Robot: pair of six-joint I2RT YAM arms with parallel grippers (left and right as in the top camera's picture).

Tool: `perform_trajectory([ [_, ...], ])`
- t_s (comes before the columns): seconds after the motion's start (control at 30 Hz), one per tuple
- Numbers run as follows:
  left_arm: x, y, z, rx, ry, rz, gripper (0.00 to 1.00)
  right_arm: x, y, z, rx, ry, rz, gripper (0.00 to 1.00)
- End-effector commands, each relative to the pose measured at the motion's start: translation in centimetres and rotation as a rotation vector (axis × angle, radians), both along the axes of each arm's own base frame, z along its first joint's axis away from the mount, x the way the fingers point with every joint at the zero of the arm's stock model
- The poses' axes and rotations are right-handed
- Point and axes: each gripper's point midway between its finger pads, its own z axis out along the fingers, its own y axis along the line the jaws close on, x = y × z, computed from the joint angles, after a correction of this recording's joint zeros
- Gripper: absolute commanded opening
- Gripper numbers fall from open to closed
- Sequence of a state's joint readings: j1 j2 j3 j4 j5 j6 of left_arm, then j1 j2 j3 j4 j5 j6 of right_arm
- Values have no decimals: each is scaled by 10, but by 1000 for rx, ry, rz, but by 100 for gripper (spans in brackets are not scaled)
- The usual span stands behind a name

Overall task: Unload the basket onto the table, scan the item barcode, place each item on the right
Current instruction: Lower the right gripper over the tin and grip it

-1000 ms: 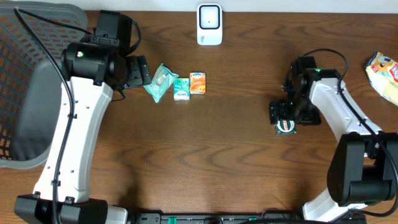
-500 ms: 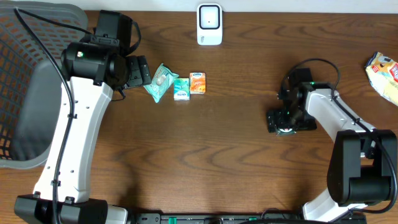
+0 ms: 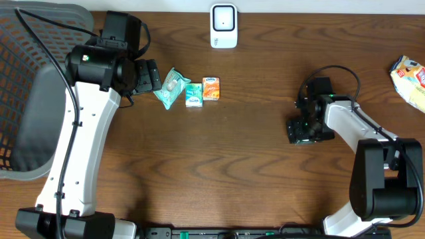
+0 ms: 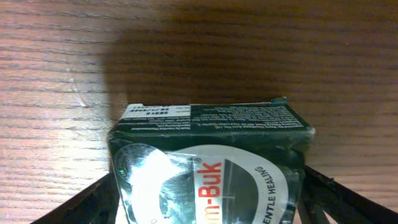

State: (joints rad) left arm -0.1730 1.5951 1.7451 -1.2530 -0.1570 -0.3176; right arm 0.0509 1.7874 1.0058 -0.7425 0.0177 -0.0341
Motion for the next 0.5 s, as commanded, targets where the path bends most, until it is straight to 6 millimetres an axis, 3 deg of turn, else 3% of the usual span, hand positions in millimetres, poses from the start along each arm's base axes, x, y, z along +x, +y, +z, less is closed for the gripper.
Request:
perform_trajectory([
  [0.0,-1,3,0,8,1,14,98,-19,-8,-12,-35,49,5,84],
  [0.2,-1,3,0,8,1,14,98,-18,-2,-21,-1,21,20,85],
  [0.47,-1,3,0,8,1,14,98,-19,17,-23,112,12,36,66],
])
